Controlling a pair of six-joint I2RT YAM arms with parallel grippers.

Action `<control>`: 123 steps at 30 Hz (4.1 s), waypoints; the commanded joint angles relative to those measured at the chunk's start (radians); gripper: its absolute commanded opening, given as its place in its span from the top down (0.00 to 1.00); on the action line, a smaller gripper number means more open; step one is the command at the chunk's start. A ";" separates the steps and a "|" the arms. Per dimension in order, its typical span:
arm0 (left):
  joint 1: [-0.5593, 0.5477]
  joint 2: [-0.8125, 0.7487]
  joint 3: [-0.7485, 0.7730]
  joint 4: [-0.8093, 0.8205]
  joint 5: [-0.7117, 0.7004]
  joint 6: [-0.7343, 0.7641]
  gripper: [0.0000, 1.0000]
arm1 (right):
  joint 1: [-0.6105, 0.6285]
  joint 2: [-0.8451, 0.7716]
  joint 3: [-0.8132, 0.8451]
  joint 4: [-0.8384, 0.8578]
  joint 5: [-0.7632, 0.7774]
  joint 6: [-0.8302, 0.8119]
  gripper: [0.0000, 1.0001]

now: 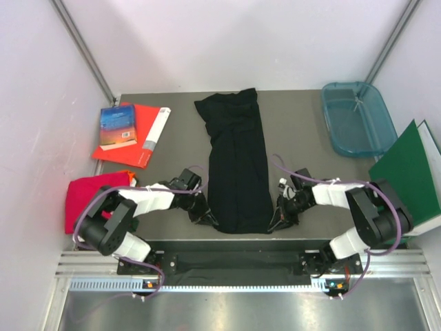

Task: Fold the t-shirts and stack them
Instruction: Grab the bottom of the folded rectangular tshirt with both arms, then fold the folded rectangular tshirt in 1/3 of the way, then grab one side of the 2/3 rectangular tshirt with both arms

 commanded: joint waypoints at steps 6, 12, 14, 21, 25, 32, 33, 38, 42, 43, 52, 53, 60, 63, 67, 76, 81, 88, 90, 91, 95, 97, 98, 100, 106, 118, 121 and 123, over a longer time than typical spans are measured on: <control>-0.012 -0.091 0.123 -0.205 -0.116 0.043 1.00 | 0.034 -0.080 0.102 -0.114 0.160 -0.111 1.00; -0.012 -0.214 0.297 -0.399 -0.168 0.063 1.00 | 0.032 -0.235 0.275 -0.332 0.183 -0.183 1.00; -0.012 -0.206 0.388 -0.439 -0.200 0.083 1.00 | 0.031 -0.240 0.352 -0.354 0.204 -0.188 1.00; -0.001 -0.038 0.607 -0.396 -0.260 0.148 1.00 | 0.023 -0.094 0.562 -0.299 0.293 -0.233 1.00; 0.019 0.128 0.753 -0.381 -0.257 0.186 1.00 | 0.003 0.057 0.713 -0.273 0.371 -0.272 1.00; 0.085 0.344 1.012 -0.440 -0.283 0.218 1.00 | -0.015 0.303 1.064 -0.276 0.424 -0.323 1.00; 0.097 0.363 1.054 -0.443 -0.286 0.224 1.00 | -0.017 0.331 1.098 -0.280 0.424 -0.327 1.00; 0.143 0.507 1.185 -0.502 -0.284 0.244 1.00 | -0.018 0.547 1.336 -0.337 0.433 -0.335 1.00; 0.172 0.602 1.240 -0.488 -0.251 0.237 1.00 | -0.018 0.670 1.447 -0.302 0.446 -0.312 0.97; 0.178 0.618 1.249 -0.486 -0.243 0.237 1.00 | -0.017 0.688 1.468 -0.294 0.457 -0.303 0.96; 0.249 0.563 1.222 -0.326 -0.267 0.258 0.01 | -0.034 0.569 1.313 0.002 0.603 -0.222 0.15; 0.250 0.514 1.172 -0.315 -0.269 0.269 0.01 | -0.040 0.537 1.281 0.032 0.608 -0.218 0.10; 0.252 0.345 0.880 -0.299 -0.266 0.301 0.01 | -0.084 0.279 0.936 0.028 0.550 -0.218 0.03; 0.247 0.313 0.753 -0.253 -0.228 0.284 0.01 | -0.101 0.251 0.835 -0.029 0.471 -0.218 0.05; 0.243 0.293 0.628 -0.160 -0.185 0.244 0.05 | -0.100 0.269 0.735 -0.026 0.388 -0.198 0.07; 0.212 0.358 0.582 -0.051 -0.149 0.204 0.16 | -0.095 0.466 0.740 0.013 0.223 -0.096 0.12; 0.200 0.412 0.613 -0.016 -0.149 0.188 0.42 | -0.087 0.550 0.832 -0.068 0.181 -0.096 0.24; 0.195 0.451 0.660 0.001 -0.154 0.164 1.00 | -0.077 0.598 0.900 -0.254 0.115 -0.132 0.54; 0.195 0.452 0.676 -0.002 -0.163 0.161 1.00 | -0.077 0.569 0.883 -0.274 0.136 -0.135 0.48; 0.195 0.451 0.679 -0.006 -0.165 0.161 1.00 | -0.077 0.560 0.880 -0.303 0.155 -0.140 0.45; 0.194 0.458 0.671 -0.009 -0.165 0.161 1.00 | -0.089 0.517 0.836 -0.314 0.242 -0.166 0.34; 0.192 0.454 0.657 -0.005 -0.162 0.161 1.00 | -0.101 0.506 0.814 -0.305 0.247 -0.165 0.33; 0.193 0.454 0.654 -0.003 -0.165 0.161 1.00 | -0.101 0.506 0.801 -0.296 0.243 -0.162 0.33; 0.192 0.449 0.648 -0.006 -0.163 0.166 1.00 | -0.100 0.507 0.788 -0.284 0.238 -0.157 0.33; 0.192 0.455 0.648 -0.009 -0.162 0.174 1.00 | -0.087 0.532 0.721 -0.156 0.180 -0.119 0.37; 0.190 0.385 0.688 -0.061 -0.111 0.210 1.00 | -0.061 0.373 0.711 -0.118 0.216 -0.114 0.97; 0.190 0.287 0.696 -0.100 -0.129 0.232 1.00 | -0.063 0.270 0.740 -0.156 0.245 -0.134 0.98; 0.190 0.241 0.720 -0.146 -0.157 0.259 1.00 | -0.061 0.215 0.760 -0.181 0.264 -0.142 0.98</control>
